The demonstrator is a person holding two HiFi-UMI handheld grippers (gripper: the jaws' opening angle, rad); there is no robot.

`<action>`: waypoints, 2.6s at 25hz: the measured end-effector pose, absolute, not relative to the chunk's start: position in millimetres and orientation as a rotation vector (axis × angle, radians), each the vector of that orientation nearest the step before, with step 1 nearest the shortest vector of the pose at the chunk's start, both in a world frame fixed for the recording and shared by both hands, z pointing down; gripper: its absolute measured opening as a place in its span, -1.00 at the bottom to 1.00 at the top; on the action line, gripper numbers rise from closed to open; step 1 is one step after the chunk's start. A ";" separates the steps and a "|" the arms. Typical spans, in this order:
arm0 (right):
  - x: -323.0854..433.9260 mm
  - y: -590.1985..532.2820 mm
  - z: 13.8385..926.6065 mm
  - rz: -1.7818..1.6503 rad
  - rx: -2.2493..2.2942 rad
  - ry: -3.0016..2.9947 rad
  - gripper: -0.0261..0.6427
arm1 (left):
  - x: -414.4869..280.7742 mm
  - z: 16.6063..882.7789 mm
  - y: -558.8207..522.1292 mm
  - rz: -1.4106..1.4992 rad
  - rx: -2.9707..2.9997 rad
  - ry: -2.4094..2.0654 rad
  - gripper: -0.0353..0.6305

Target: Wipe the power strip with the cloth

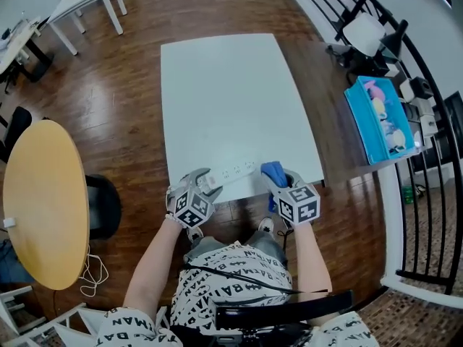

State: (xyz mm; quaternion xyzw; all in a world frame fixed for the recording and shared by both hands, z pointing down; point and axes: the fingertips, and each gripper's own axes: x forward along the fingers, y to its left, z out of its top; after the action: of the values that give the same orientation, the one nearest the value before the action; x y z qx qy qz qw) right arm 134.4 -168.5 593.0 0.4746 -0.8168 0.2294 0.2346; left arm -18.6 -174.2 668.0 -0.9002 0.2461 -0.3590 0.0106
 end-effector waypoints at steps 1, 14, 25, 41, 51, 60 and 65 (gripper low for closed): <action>132.9 -171.4 590.7 0.612 1.281 -2.250 -0.53 | -21.3 656.8 -171.0 -1.106 -2.779 0.789 -0.03; 112.0 -197.7 537.8 0.288 1.118 -2.317 -0.53 | -17.2 555.3 -148.1 -1.025 -2.454 0.909 -0.03; 58.6 -157.1 511.7 0.271 1.008 -2.478 -0.53 | 3.0 538.2 -136.6 -0.986 -2.410 0.909 -0.03; -17.2 -105.3 493.5 0.178 0.602 -2.547 -0.53 | 10.7 533.9 -135.2 -0.956 -2.400 0.907 -0.03; -25.4 -110.0 490.8 0.133 0.643 -2.523 -0.53 | 10.9 530.8 -141.5 -0.929 -2.423 0.952 -0.03; 26.3 -141.8 484.5 0.149 0.840 -2.489 -0.52 | 5.7 521.0 -136.7 -0.872 -2.440 0.973 -0.03; 80.6 -167.0 480.1 0.155 1.006 -2.435 -0.52 | 0.4 513.3 -132.3 -0.827 -2.481 0.999 -0.03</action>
State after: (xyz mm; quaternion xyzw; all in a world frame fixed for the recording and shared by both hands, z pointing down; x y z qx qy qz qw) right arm 80.6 -167.0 480.1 0.3692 -0.8937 0.0570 0.2484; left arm 0.4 -132.3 513.3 -0.8733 0.3517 -0.2911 0.1700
